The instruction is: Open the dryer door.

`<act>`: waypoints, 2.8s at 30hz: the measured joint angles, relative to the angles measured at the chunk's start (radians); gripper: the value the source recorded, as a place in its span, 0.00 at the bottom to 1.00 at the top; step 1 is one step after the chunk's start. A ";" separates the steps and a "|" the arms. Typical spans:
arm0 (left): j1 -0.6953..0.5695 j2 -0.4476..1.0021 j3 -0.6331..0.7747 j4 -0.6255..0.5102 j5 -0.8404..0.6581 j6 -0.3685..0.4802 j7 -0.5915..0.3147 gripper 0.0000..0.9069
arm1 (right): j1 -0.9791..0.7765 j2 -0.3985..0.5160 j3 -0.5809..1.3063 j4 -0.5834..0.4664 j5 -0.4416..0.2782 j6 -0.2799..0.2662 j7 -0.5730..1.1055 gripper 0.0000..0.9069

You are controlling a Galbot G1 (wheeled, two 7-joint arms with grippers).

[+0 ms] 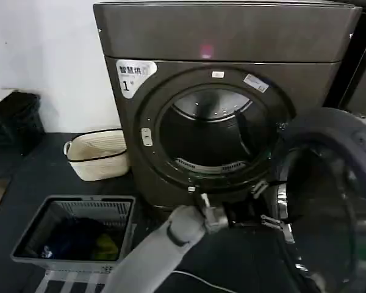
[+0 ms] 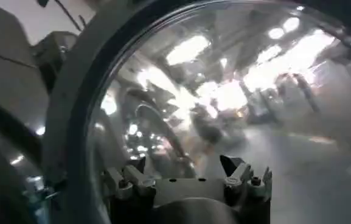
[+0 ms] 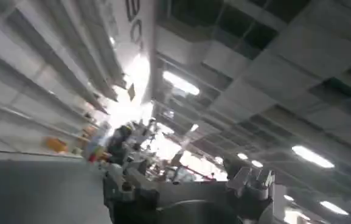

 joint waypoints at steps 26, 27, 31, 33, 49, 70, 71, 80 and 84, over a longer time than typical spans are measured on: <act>-0.140 -0.165 0.056 0.257 0.044 -0.007 0.000 1.00 | -0.056 -0.050 0.103 -0.169 0.035 0.091 0.020 1.00; -0.145 -0.165 0.055 0.263 0.044 -0.007 0.000 1.00 | -0.056 -0.049 0.103 -0.169 0.035 0.090 0.020 1.00; -0.150 -0.165 0.055 0.277 0.046 -0.007 0.001 1.00 | -0.053 -0.043 0.099 -0.164 0.034 0.089 0.019 1.00; -0.147 -0.165 0.055 0.274 0.046 -0.005 0.002 1.00 | -0.052 -0.040 0.097 -0.159 0.033 0.087 0.014 1.00; -0.005 -0.155 0.013 0.068 0.029 0.045 0.014 1.00 | -0.030 -0.046 0.060 -0.124 0.062 0.078 -0.044 1.00; 0.295 0.412 -0.256 -0.379 0.049 -0.003 0.041 1.00 | 0.005 -0.108 -0.034 -0.182 0.093 0.122 -0.087 1.00; 0.312 0.442 -0.280 -0.394 0.058 -0.014 0.042 1.00 | 0.008 -0.111 -0.042 -0.185 0.093 0.122 -0.089 1.00; 0.458 0.688 -0.482 -0.429 0.204 -0.111 0.038 1.00 | 0.042 -0.134 -0.120 -0.203 0.092 0.124 -0.099 1.00; 0.528 0.779 -0.583 -0.412 0.324 -0.186 0.037 1.00 | 0.064 -0.142 -0.161 -0.201 0.092 0.120 -0.102 1.00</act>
